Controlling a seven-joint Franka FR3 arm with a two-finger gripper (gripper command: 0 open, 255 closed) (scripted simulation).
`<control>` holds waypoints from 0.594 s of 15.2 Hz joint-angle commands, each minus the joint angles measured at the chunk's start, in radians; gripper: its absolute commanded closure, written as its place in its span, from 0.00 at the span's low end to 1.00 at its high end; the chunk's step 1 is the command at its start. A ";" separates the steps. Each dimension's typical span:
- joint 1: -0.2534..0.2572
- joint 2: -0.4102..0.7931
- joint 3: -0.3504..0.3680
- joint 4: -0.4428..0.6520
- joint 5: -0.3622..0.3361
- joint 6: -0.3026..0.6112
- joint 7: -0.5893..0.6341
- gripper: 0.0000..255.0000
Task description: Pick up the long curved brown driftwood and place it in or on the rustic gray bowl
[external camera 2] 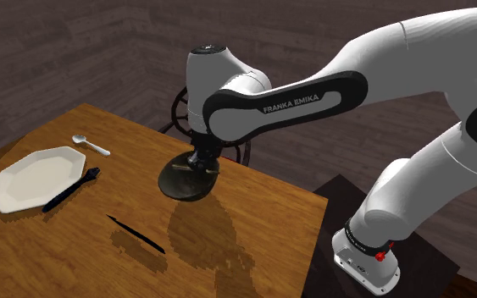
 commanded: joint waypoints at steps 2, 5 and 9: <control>0.001 0.006 0.002 -0.011 0.000 0.012 0.001 1.00; 0.001 0.006 0.002 -0.011 0.000 0.012 0.001 1.00; 0.001 0.006 0.002 -0.011 0.000 0.012 0.001 0.00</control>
